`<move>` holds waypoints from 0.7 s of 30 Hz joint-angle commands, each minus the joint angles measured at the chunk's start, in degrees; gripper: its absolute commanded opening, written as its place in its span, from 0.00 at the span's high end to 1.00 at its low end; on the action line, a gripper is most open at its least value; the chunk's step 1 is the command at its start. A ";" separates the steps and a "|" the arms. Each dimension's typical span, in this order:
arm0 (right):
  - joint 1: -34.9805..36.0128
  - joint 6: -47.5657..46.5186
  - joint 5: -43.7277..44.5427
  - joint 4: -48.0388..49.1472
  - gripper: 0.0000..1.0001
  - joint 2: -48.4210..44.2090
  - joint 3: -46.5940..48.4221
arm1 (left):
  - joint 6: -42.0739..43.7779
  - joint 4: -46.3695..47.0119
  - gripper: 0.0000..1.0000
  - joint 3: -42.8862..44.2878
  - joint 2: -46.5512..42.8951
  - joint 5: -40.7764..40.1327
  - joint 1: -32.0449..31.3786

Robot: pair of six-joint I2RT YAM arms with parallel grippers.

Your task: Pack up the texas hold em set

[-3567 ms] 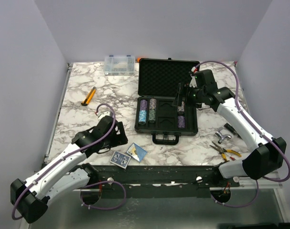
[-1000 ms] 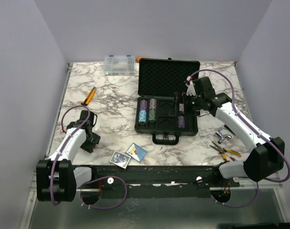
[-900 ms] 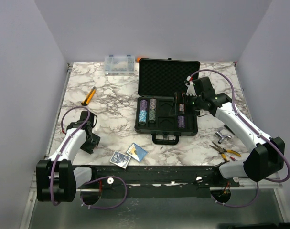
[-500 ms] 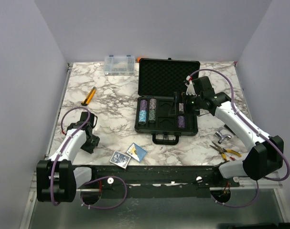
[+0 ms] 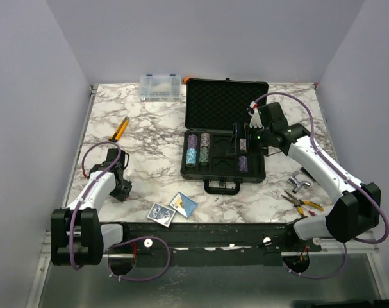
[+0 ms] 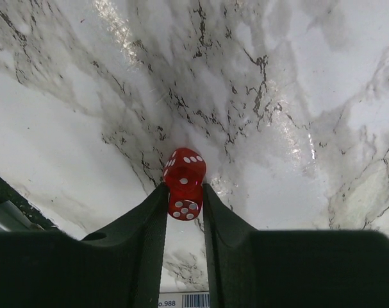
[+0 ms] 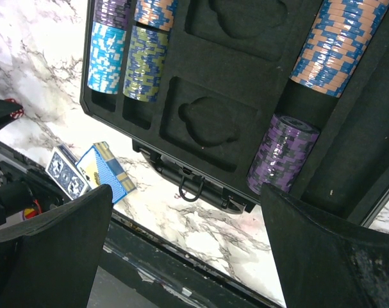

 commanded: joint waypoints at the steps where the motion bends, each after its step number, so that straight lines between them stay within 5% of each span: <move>1: 0.17 -0.75 1.29 -1.55 0.00 -0.24 1.65 | 2.25 1.95 0.78 0.87 0.61 0.19 0.36; 5: 0.22 -0.34 1.39 -1.37 0.00 -0.51 1.50 | 3.81 2.58 1.00 0.82 0.73 1.28 0.34; 21: 0.21 0.24 2.05 -1.63 0.00 -1.31 2.59 | 9.96 1.72 1.00 -0.01 -10.02 6.51 0.27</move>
